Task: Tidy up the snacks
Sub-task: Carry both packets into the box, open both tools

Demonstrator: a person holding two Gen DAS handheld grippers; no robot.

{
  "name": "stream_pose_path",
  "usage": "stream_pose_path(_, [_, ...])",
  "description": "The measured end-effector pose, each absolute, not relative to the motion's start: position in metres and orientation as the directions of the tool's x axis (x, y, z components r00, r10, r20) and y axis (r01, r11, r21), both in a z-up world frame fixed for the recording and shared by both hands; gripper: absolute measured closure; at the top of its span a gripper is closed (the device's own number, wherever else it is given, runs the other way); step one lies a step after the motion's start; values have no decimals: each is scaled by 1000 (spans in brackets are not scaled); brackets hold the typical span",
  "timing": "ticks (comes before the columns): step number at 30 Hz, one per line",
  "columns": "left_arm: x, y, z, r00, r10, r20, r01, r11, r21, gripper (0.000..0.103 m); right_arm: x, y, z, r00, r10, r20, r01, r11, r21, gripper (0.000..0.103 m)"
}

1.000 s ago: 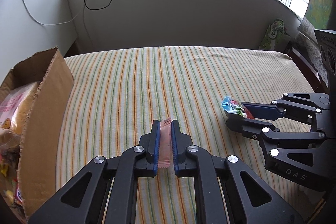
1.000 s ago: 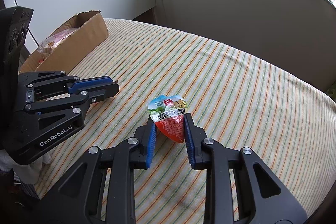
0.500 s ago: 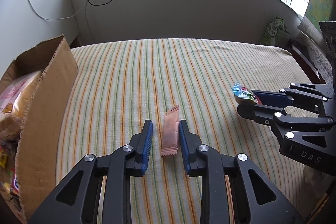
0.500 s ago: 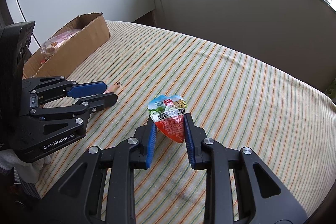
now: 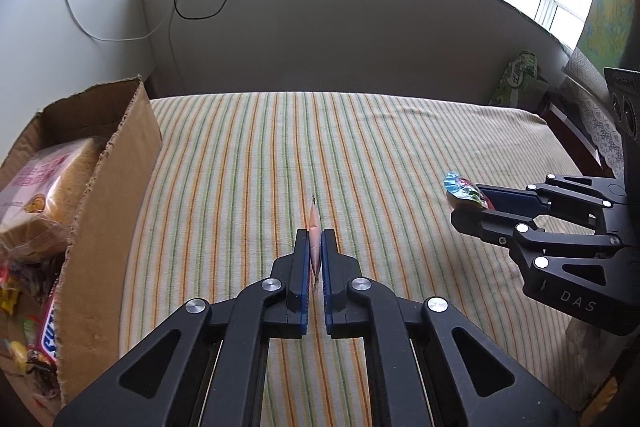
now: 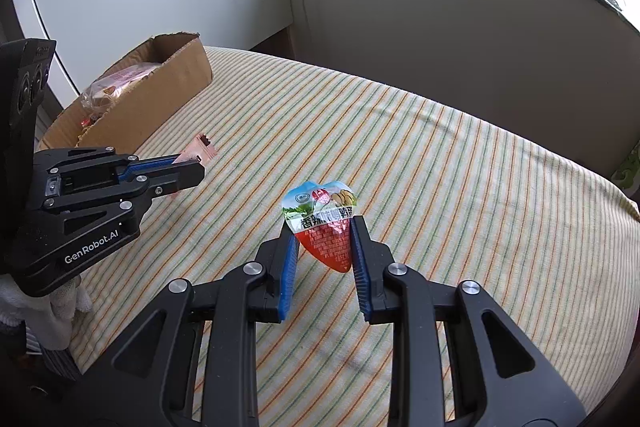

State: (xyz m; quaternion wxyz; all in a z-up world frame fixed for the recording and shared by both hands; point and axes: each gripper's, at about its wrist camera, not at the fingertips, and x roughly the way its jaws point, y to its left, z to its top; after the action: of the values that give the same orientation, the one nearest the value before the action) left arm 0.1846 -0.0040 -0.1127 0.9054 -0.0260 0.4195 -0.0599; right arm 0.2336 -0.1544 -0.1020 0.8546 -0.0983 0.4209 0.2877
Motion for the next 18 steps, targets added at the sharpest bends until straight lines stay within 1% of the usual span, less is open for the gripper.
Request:
stream_pose_path(8, [160, 14, -85, 685, -155, -712, 87, 988, -131, 99, 215, -131, -78, 499, 420, -758, -598, 800, 50, 77])
stream_pose_path(18, [126, 63, -57, 743, -134, -656, 38, 986, -159, 99, 194, -76, -55, 494, 446, -746, -647, 762, 27, 77])
